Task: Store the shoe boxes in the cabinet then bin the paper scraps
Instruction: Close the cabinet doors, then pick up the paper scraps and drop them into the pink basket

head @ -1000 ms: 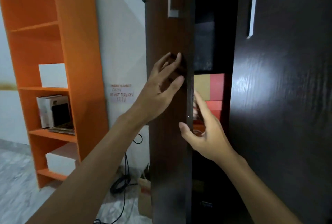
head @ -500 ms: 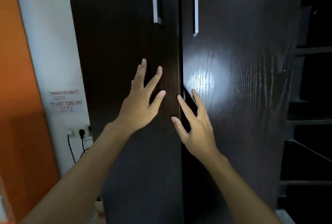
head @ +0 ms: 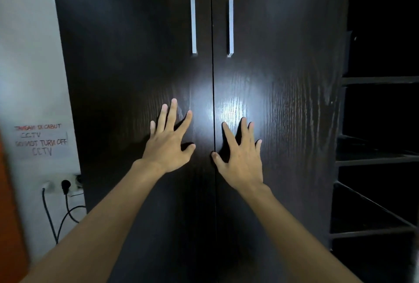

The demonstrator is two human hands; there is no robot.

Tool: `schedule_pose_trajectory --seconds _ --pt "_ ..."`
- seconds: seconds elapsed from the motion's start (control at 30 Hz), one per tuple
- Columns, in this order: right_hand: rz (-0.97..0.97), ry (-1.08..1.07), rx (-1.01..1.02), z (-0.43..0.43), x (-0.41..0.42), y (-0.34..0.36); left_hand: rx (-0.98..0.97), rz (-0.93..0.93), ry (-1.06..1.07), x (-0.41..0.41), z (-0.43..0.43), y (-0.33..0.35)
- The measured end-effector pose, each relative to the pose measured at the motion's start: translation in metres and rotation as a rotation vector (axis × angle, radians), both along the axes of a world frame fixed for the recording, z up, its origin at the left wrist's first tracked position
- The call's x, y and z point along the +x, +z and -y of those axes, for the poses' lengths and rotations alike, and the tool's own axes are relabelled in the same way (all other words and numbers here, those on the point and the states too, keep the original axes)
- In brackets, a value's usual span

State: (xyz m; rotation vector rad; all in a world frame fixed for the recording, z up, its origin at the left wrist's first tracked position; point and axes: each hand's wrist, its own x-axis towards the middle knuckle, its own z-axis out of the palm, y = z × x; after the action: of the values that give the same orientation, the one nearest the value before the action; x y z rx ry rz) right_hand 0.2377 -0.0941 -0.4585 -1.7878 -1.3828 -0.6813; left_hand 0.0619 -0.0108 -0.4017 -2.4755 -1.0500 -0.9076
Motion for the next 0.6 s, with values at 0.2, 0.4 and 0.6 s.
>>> schedule_pose_trajectory --seconds 0.2,0.4,0.6 --pt "-0.189 0.094 -0.103 0.042 0.007 0.016 -0.114 0.16 -0.092 0.006 0.017 0.004" --pt "-0.326 -0.037 -0.079 0.113 0.022 -0.011 -0.384 0.457 -0.427 0.022 0.059 -0.009" --pt "-0.37 -0.211 -0.132 0.184 0.029 -0.068 -0.602 0.273 -0.608 0.061 0.094 -0.078"
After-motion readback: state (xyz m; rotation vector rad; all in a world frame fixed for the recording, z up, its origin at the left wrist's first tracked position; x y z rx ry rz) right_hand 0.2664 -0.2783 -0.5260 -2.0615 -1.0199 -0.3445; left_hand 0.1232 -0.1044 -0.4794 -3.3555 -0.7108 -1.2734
